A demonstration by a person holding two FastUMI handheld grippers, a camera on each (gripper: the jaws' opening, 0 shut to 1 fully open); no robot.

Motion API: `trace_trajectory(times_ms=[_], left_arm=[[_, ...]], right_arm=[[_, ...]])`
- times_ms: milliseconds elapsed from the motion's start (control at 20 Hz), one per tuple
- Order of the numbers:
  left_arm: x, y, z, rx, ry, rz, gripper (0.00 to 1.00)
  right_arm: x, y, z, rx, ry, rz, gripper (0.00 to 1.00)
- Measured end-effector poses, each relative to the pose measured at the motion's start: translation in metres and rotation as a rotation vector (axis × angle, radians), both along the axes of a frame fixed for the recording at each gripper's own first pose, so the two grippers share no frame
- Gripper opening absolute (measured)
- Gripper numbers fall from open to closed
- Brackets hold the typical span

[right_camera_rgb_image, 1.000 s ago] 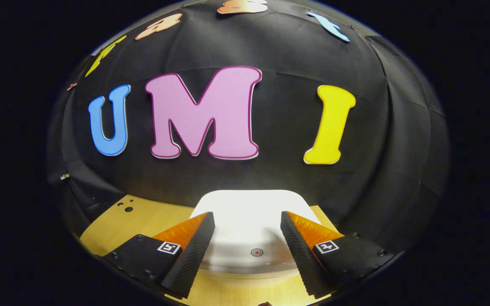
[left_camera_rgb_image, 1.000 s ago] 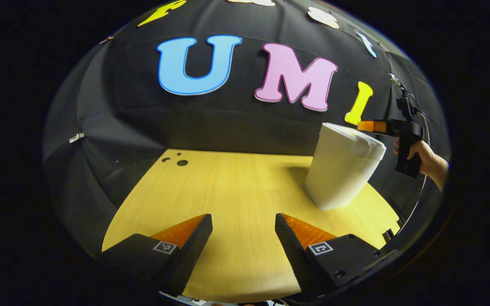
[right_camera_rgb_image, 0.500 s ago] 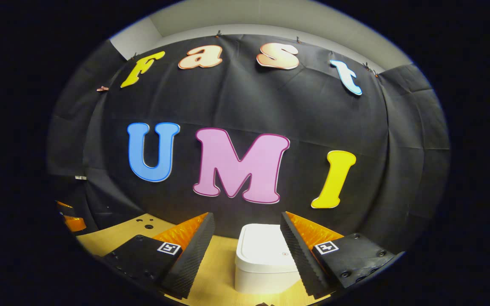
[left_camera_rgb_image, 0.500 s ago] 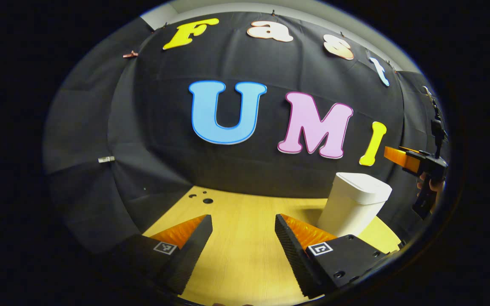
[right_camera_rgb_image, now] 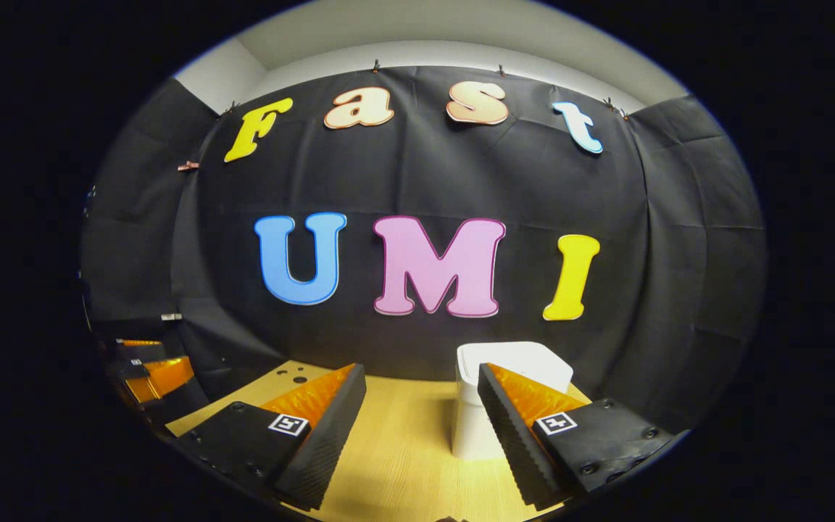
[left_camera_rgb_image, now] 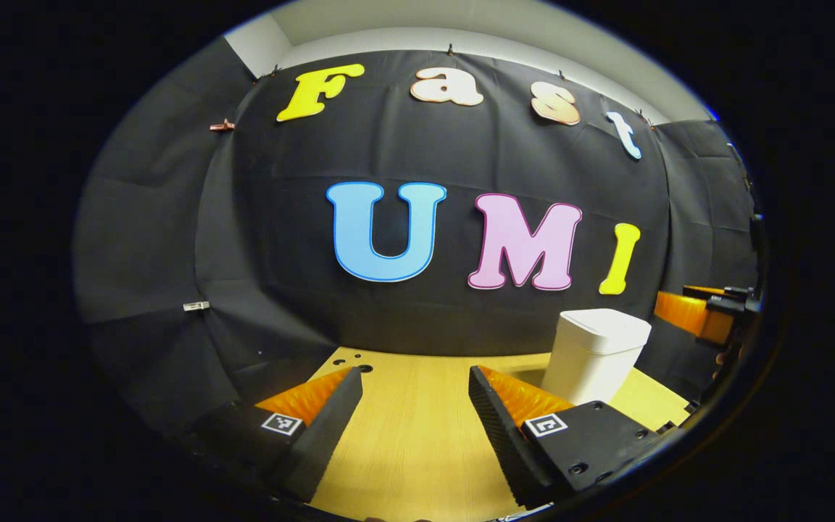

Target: Press the lid of the desktop garbage bin to open it, pick up the crumpled paper on the desktop and throw it into the bin, then pick up the pop can on the desktop and drop it into the bin, and finally close the garbage bin lid.

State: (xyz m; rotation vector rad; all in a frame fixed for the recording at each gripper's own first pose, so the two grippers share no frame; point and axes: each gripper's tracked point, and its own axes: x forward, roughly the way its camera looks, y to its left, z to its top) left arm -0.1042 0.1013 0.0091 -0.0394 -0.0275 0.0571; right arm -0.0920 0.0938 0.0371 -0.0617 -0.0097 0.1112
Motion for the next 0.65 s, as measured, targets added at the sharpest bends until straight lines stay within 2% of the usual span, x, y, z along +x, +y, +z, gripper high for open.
trace_trajectory(times_ms=[50, 100, 400, 450, 650], left_arm=[[-0.005, -0.001, 0.000, -0.002, -0.001, 0.000, 0.92], [-0.008, -0.004, -0.002, -0.004, -0.002, -0.003, 0.96], [-0.017, -0.017, -0.016, -0.040, 0.030, 0.024, 0.96], [-0.016, -0.021, -0.018, -0.046, 0.036, 0.032, 0.96], [-0.022, -0.031, -0.011, -0.059, 0.029, 0.071, 0.96]], right_arm=[[-0.004, -0.002, -0.006, -0.011, 0.018, 0.001, 0.98], [-0.007, -0.003, -0.010, -0.020, 0.029, 0.003, 0.98], [-0.005, -0.008, -0.035, -0.003, 0.073, 0.039, 0.98], [-0.002, -0.007, -0.038, 0.014, 0.080, 0.054, 1.00], [0.002, -0.005, -0.042, 0.017, 0.093, 0.123, 0.98]])
